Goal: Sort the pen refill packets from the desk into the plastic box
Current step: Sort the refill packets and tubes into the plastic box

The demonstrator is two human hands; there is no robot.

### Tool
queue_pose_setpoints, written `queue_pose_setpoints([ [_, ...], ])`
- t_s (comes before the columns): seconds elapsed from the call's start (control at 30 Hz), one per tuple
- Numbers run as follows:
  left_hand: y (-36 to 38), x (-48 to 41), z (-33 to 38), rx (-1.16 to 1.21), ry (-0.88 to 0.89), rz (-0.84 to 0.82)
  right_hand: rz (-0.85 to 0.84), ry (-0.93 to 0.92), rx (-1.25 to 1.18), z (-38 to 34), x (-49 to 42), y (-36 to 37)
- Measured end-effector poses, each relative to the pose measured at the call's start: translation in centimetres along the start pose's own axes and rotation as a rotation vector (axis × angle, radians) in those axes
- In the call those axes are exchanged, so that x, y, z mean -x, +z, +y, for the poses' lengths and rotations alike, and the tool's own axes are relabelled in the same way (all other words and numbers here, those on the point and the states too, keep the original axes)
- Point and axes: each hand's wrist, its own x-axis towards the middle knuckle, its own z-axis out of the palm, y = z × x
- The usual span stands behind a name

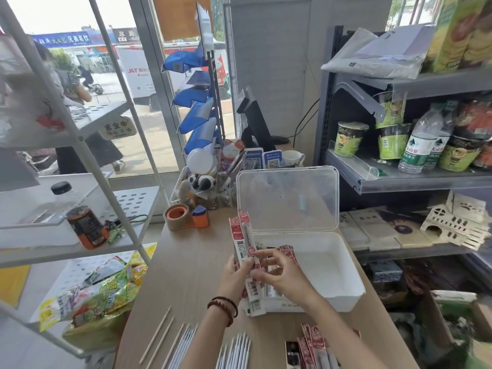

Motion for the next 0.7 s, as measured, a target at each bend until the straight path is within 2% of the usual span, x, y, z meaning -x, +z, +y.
queue_pose_setpoints([
  [0.2,0.8,0.1,-0.4,-0.156,0.064,-0.017,0.134,0.126,-0.055,0.3,-0.3,-0.6],
  [0.3,1.6,-0.1,-0.6,-0.265,0.161,0.006,0.141,0.153,-0.116,0.3,-0.2,-1.4],
  [0.4,2.3,-0.2,-1.2,-0.304,0.163,0.012,0.098,0.203,-0.175,1.0,-0.3,-2.4],
  [0.5,2.6,-0.5,-1.9,-0.373,0.181,0.046,0.147,0.256,-0.309,1.8,-0.6,-3.8],
  [0.63,2.8,-0.8,-2.4,-0.345,0.149,0.073,0.310,0.225,-0.063,3.3,-0.3,-5.8],
  [0.7,2.7,-0.9,-2.3,-0.337,0.143,0.076,0.333,0.225,0.069,4.2,-0.4,-6.3],
])
